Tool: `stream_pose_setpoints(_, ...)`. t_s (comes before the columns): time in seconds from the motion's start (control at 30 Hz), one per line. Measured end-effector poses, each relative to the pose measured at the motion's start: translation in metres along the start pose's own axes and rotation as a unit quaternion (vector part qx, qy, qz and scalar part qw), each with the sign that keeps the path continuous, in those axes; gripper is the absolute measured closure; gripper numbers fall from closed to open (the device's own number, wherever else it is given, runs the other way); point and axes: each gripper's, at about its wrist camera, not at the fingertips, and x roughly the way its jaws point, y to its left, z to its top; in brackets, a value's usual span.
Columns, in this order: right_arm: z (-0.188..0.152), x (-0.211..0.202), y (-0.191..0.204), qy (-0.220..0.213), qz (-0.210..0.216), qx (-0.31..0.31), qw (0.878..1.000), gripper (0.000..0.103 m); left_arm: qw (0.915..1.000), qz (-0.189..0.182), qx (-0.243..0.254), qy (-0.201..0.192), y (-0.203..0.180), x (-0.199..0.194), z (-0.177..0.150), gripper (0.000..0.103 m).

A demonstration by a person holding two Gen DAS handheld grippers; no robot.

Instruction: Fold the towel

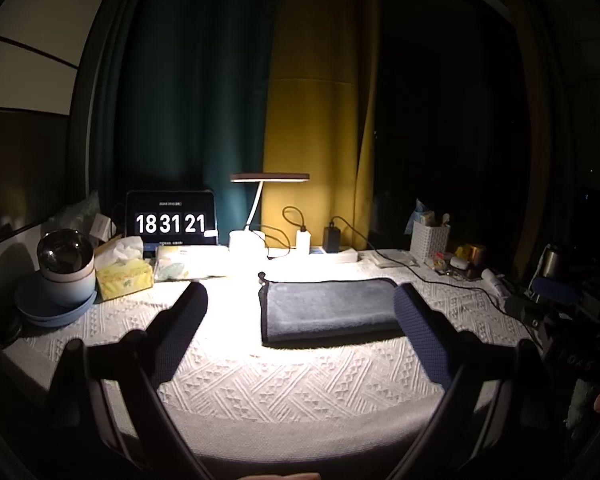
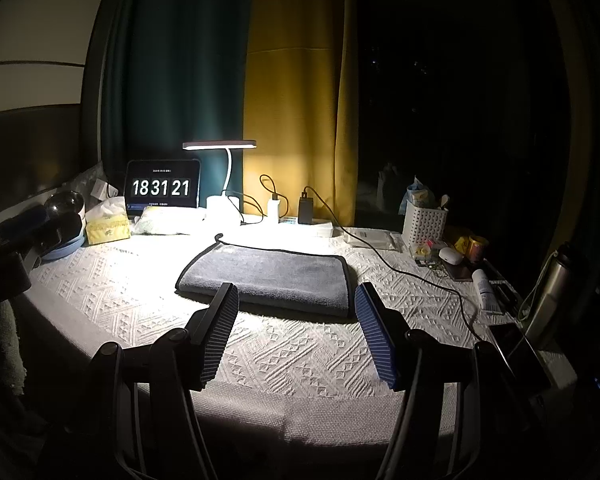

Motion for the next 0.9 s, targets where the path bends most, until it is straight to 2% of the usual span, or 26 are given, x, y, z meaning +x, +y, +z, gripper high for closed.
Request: stream_pose_setpoints(0.9,-0.0017,0.002,0.0004,0.002,-0.001,0.001,1.0,0.039,1.0,0.003,0.003,-0.005,-0.0009,-0.0014,-0.0001,0.008)
